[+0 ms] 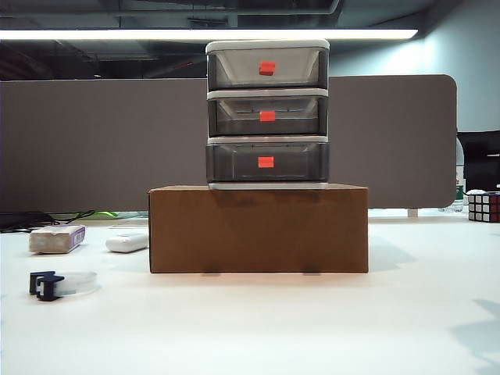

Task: Open the third layer of the drawer on the table, pick up the transparent tape on the table and put it in, and finally close the drawer.

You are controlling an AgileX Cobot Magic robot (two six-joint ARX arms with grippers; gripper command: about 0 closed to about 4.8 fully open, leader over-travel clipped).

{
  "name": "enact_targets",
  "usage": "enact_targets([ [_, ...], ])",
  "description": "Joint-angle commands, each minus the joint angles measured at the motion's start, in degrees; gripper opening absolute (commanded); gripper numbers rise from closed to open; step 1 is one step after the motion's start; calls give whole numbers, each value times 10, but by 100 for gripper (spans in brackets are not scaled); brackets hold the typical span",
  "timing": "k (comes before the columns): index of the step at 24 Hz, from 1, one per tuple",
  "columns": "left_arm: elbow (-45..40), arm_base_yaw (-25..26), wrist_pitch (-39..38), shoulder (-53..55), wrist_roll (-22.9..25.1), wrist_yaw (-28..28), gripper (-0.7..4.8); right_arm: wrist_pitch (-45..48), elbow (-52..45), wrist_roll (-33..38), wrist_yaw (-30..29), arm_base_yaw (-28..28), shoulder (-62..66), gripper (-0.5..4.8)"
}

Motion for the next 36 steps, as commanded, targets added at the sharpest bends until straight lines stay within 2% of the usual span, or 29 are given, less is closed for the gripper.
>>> enact_targets([
  [1, 3, 0, 8, 0, -4, 2, -5, 10, -3, 2, 0, 0, -1, -4],
  [9, 3, 0, 8, 0, -15, 7, -5, 10, -3, 2, 0, 0, -1, -4],
  [10, 3, 0, 14, 0, -78, 46, -5, 11, -3, 10, -15, 1, -1, -4],
  [11, 3, 0, 27, 0, -169, 108, -5, 14, -3, 47, -65, 2, -1, -4],
  [12, 4, -2, 35, 0, -209, 145, -5, 18, -4, 68, -97, 2, -1, -4],
  [15, 4, -21, 39, 0, -229, 196, -5, 37, -4, 101, -178, 8, -1, -5],
  [19, 4, -85, 58, 0, -238, 220, -3, 73, -4, 121, -222, 22, -1, -4],
  [21, 4, -121, 87, 0, -273, 217, 39, 92, -3, 133, -230, 27, -1, -4],
  [22, 3, -140, 103, 0, -289, 208, 59, 99, -3, 139, -230, 30, -1, -4],
  [25, 3, -195, 132, 0, -300, 143, 57, 110, -2, 180, -227, 36, -1, -5],
  [26, 4, -231, 131, 1, -332, 80, 57, 111, -2, 220, -228, 36, -1, -5],
  [27, 4, -252, 128, 3, -345, 53, 57, 111, -2, 227, -229, 36, -1, -5],
  [28, 4, -293, 127, 11, -344, -2, 57, 107, 1, 227, -230, 37, 0, -5],
  [32, 4, -402, 148, 53, -286, -150, 57, 84, 19, 221, -213, 42, 1, -5],
  [35, 4, -477, 187, 102, -253, -243, 57, 53, 43, 193, -203, 48, 1, -5],
  [36, 4, -520, 225, 144, -238, -296, 57, 33, 59, 174, -193, 50, 1, -5],
])
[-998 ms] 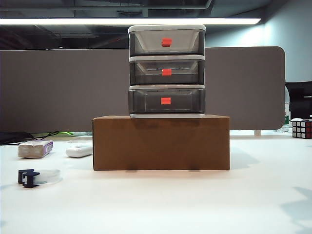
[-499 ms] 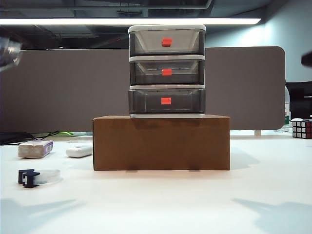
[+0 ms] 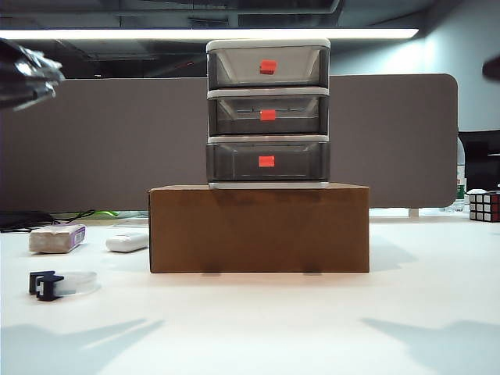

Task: Open the third layer of the drawer on the table, pick up the transparent tape on the table and put it in, and finally close the drawer.

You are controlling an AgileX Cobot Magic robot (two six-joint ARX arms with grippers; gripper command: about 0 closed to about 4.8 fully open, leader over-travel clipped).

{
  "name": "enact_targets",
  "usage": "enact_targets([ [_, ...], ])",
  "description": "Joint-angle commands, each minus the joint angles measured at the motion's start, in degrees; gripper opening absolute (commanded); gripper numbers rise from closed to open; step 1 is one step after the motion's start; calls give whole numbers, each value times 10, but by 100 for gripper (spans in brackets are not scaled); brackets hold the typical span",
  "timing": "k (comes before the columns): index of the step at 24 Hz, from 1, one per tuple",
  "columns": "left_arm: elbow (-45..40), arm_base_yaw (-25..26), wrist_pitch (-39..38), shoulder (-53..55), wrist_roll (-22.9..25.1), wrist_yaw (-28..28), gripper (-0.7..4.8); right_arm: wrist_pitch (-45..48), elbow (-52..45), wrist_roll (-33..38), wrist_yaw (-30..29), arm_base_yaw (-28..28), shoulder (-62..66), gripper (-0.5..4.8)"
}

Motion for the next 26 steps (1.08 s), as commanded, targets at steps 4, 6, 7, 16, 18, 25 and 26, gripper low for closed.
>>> enact_targets([
  [4, 5, -117, 196, 191, 68, -180, 57, -45, 49, -51, 35, 5, 1, -5],
  [6, 14, -119, 242, 260, 73, -184, 57, -48, 52, -51, 37, 5, 5, -5],
  [7, 26, -119, 259, 298, 84, -193, 57, -50, 56, -51, 36, 5, 11, -5],
  [16, 156, -121, 430, 613, 172, -196, 57, -55, 151, -100, 36, 5, 160, -5],
  [18, 184, -129, 453, 669, 173, -221, 57, -57, 188, -120, 34, 10, 227, -5],
  [25, 250, -176, 487, 785, 173, -373, 57, -59, 264, -164, -2, 16, 386, -5],
  [26, 271, -188, 486, 821, 173, -373, 57, -59, 283, -177, -11, 20, 426, -5],
])
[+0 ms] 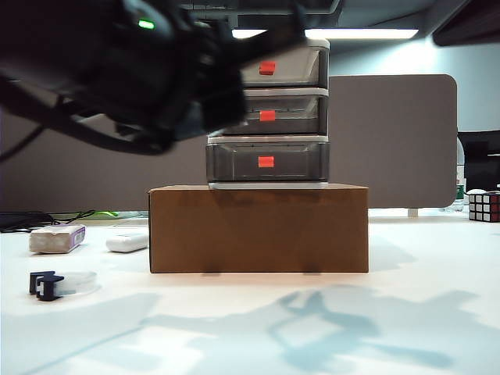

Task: Open the third layer of the drawer on the table, pick up the transparent tape on the table and put it in, and finally close the drawer.

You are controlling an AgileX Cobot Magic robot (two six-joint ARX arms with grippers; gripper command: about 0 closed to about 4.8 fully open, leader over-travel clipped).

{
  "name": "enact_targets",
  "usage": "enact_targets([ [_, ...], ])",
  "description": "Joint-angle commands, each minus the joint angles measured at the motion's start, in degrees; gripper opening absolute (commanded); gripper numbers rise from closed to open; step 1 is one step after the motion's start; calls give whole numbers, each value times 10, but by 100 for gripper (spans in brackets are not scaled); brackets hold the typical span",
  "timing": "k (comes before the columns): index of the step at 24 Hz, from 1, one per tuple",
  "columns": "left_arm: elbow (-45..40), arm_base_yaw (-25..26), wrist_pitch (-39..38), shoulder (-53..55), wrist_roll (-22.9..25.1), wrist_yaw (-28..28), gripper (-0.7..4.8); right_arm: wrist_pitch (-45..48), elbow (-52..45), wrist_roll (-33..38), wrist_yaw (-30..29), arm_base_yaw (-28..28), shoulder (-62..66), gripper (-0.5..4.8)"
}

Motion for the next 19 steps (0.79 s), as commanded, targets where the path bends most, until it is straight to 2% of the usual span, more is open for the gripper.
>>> enact_targets([
  [1, 48, -22, 8, 78, 4, -25, 57, 6, 47, -40, -47, 9, 94, -5],
  [4, 52, -21, 3, 91, 3, 13, 57, 6, 65, -65, -68, 18, 137, -5],
  [9, 52, -12, 10, 91, 2, 17, 57, 16, 66, -121, -116, 21, 172, -5],
  [12, 54, 2, 9, 97, -33, 22, 57, 29, 66, -120, -136, 22, 181, -5],
  [15, 71, 9, 3, 113, -54, -17, 57, 41, 66, -120, -121, 22, 181, -5],
  [19, 119, 9, -35, 144, -36, -71, 73, 62, 66, -103, -115, 20, 181, -5],
])
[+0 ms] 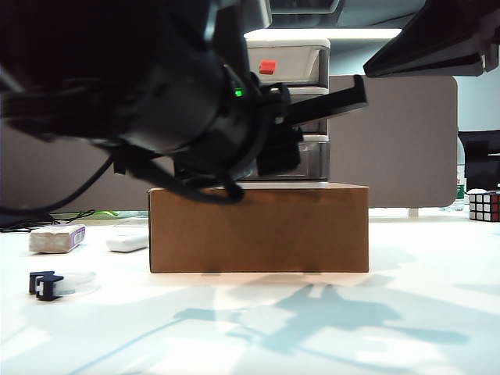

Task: Open the third layer of the drawer on the table, pick up the transparent tape on the table and put it in, and finally close the drawer.

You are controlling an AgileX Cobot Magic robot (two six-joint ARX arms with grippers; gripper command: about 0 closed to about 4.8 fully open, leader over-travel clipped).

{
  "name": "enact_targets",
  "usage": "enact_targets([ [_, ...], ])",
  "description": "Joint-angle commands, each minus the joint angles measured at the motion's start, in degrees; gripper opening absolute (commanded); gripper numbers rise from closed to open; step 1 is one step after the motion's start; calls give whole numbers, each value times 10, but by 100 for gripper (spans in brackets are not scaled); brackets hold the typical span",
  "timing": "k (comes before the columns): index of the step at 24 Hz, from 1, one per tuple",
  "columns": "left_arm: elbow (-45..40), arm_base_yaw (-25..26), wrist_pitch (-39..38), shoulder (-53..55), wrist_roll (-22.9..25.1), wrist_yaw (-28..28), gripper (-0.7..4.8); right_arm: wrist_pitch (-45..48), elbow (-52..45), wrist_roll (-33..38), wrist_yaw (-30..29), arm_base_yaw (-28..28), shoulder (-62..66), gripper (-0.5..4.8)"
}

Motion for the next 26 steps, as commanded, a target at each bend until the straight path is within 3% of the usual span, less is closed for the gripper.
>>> enact_targets([
  [1, 45, 0, -39, 25, 18, -55, 86, 27, 3, 14, 7, -1, -1, -5],
  [6, 90, 0, -83, 58, 60, -73, 157, 26, 3, 14, 5, 0, -1, -5],
  [14, 100, 4, -101, 68, 42, -111, 158, 25, 3, 14, 3, 0, -1, -5],
  [19, 100, 17, -98, 68, -13, -104, 157, 25, 3, 14, 3, 0, -1, -5],
  [26, 100, 25, -87, 68, -14, -87, 157, 25, 3, 14, 3, 0, -1, -5],
])
